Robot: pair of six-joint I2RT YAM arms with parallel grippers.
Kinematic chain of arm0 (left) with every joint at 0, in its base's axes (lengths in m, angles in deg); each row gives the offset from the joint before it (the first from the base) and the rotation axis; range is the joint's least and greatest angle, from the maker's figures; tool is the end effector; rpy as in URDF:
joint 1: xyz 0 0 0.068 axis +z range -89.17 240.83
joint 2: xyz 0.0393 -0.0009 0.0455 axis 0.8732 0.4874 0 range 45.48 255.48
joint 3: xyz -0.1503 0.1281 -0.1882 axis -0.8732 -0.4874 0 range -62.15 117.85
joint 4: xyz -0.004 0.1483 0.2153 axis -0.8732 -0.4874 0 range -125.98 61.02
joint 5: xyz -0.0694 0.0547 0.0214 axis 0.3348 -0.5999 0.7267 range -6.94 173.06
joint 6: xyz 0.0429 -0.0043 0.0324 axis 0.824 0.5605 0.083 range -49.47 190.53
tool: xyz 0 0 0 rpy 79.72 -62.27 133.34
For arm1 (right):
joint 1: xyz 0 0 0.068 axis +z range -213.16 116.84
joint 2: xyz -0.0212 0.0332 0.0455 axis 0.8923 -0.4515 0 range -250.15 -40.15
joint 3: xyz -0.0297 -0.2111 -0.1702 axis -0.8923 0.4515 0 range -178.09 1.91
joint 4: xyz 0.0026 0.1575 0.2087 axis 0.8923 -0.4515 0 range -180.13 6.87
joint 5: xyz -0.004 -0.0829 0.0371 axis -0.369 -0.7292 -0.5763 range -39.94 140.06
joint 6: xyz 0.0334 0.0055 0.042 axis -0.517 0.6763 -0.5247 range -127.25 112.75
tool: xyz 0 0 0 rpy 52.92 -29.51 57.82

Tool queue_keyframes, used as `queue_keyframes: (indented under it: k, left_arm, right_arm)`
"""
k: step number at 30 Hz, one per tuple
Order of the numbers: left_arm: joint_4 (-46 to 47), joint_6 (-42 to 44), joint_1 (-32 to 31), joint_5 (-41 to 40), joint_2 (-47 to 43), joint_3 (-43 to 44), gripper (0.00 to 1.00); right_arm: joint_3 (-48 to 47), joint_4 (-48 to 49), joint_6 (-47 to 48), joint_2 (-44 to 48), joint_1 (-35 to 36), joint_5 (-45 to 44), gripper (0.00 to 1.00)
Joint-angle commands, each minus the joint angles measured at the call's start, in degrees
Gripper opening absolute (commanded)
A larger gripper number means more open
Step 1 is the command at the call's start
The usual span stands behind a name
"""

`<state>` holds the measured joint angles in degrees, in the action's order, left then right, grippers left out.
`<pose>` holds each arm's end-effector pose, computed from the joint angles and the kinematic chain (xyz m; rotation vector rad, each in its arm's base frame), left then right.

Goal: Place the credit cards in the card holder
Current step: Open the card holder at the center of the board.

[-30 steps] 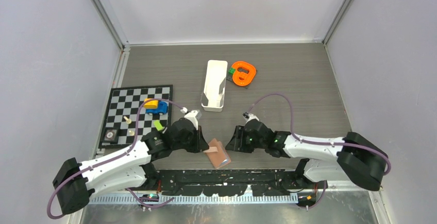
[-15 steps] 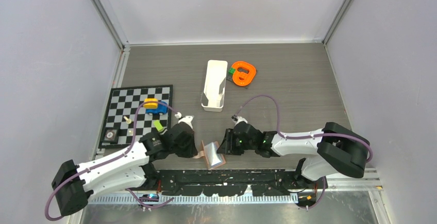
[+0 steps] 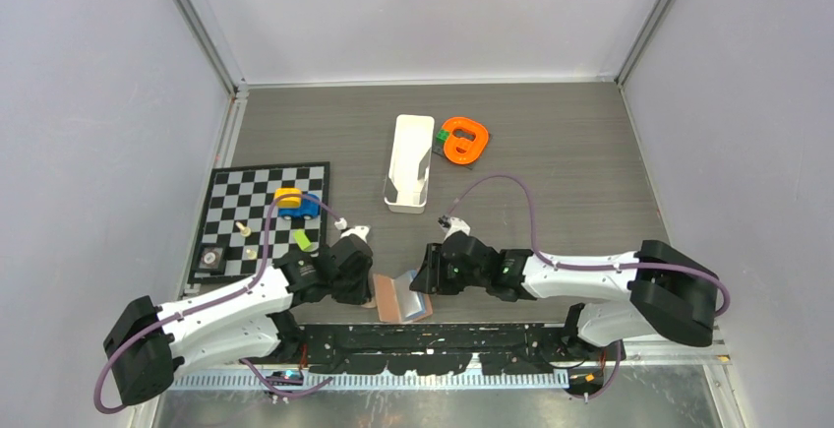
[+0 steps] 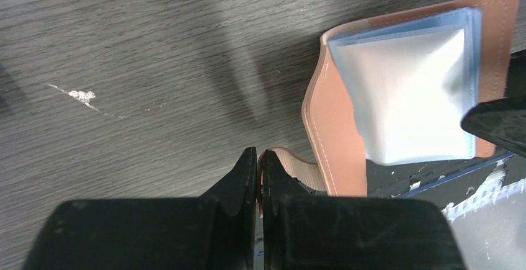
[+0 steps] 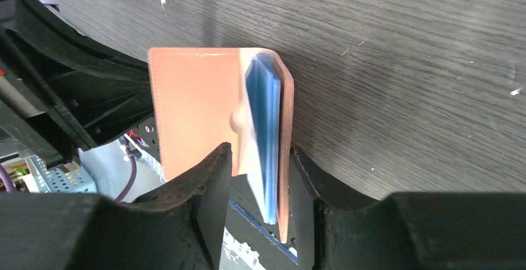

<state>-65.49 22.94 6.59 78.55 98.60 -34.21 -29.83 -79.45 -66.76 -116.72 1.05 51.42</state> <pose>0.0961 -0.1289 0.1784 0.1313 2.7294 -0.4670 0.1112 0.2321 0.1680 -0.1191 2.5624 1.0416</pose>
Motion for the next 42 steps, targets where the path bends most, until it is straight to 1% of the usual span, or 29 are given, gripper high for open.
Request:
queue_keyframes:
  k: [1, 4, 8, 10, 13, 16, 19, 22, 25, 27, 34, 42]
  left_arm:
    - [1.9, 0.1, 0.2, -0.6, -1.3, 1.3, 0.00]
    - [2.4, 0.1, 0.3, -0.6, -2.0, 1.1, 0.00]
    - [2.4, 0.1, 0.3, -0.6, -2.0, 1.3, 0.00]
    - [2.4, 0.2, 0.3, -0.5, -2.0, 1.4, 0.00]
    - [2.9, 0.2, 0.3, -0.3, -2.3, 1.3, 0.00]
    - [3.7, 0.4, 0.2, 0.1, -2.8, 1.4, 0.00]
    - [3.8, 0.6, 0.2, 0.2, -3.1, 1.5, 0.00]
    - [3.6, 0.7, 0.2, 0.3, -3.3, 1.5, 0.00]
    - [3.7, 0.7, 0.2, 0.1, -3.5, 1.5, 0.00]
    - [3.8, 0.7, 0.3, 0.1, -3.5, 1.4, 0.00]
    - [3.8, 0.8, 0.2, 0.2, -2.8, 1.5, 0.00]
    - [3.8, 0.8, 0.2, 0.2, -2.8, 1.4, 0.00]
  right_arm:
    - [-3.5, -6.4, 1.9, 3.7, 1.2, -6.7, 0.46]
    - [-4.0, -8.0, 2.3, 4.4, 1.3, -7.1, 0.49]
    - [-4.1, -8.8, 1.6, 4.7, 1.9, -7.6, 0.47]
    - [-4.7, -10.8, 1.9, 5.6, 2.6, -9.4, 0.48]
    - [-6.0, -15.3, 2.7, 7.0, 3.0, -12.5, 0.55]
    - [-6.4, -17.7, 2.8, 8.7, 3.0, -14.3, 0.61]
    - [-6.9, -18.8, 3.2, 10.5, 3.2, -14.7, 0.63]
    - [-7.8, -19.0, 3.4, 11.2, 3.5, -14.4, 0.59]
    - [-7.6, -16.8, 3.8, 10.4, 3.7, -11.6, 0.48]
    - [-6.8, -15.3, 3.1, 9.4, 3.7, -10.8, 0.45]
    - [-4.0, -12.4, 0.8, 6.2, 3.7, -11.0, 0.45]
    - [-2.6, -12.3, -0.9, 3.1, 3.7, -11.3, 0.45]
